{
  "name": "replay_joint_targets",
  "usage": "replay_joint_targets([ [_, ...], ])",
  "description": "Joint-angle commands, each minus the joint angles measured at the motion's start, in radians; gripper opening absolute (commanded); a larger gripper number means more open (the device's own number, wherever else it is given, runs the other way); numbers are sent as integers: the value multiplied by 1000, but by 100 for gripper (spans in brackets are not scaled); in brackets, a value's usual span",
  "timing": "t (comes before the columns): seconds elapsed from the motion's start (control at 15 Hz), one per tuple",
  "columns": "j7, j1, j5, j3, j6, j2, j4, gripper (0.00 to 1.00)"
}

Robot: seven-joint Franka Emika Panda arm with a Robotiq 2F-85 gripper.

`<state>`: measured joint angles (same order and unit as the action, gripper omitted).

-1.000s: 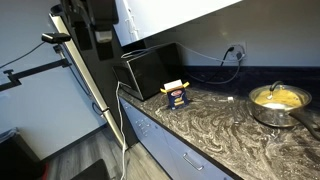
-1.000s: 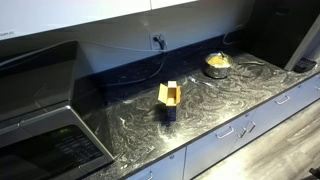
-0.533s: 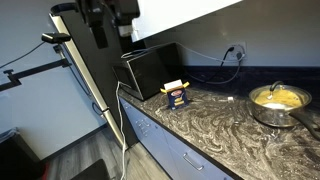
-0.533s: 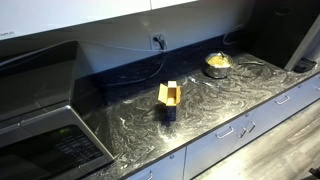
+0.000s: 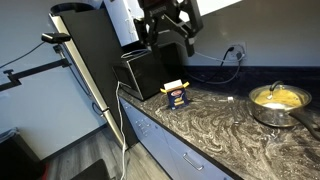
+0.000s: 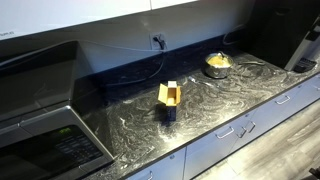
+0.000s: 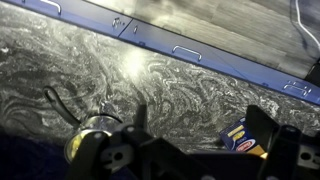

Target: Move the silver fork to the left

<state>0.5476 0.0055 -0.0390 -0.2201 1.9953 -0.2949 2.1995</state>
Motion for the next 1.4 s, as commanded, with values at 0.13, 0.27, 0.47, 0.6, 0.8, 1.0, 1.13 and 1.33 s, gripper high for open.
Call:
replay_joint_targets([
  [0.13, 99, -2, -16, 40, 204, 190, -87, 100],
  [0.27, 107, -9, -17, 58, 249, 252, -117, 100],
  [0.47, 101, -24, -18, 83, 280, 346, -179, 100],
  [0.6, 97, -35, -18, 100, 290, 403, -221, 100],
  [0.8, 94, -57, -13, 127, 291, 479, -283, 100],
  [1.0, 72, -75, 10, 146, 285, 542, -338, 100],
  [1.13, 67, -84, 21, 158, 282, 519, -304, 100],
  [1.33, 65, -91, 35, 159, 282, 543, -331, 100],
])
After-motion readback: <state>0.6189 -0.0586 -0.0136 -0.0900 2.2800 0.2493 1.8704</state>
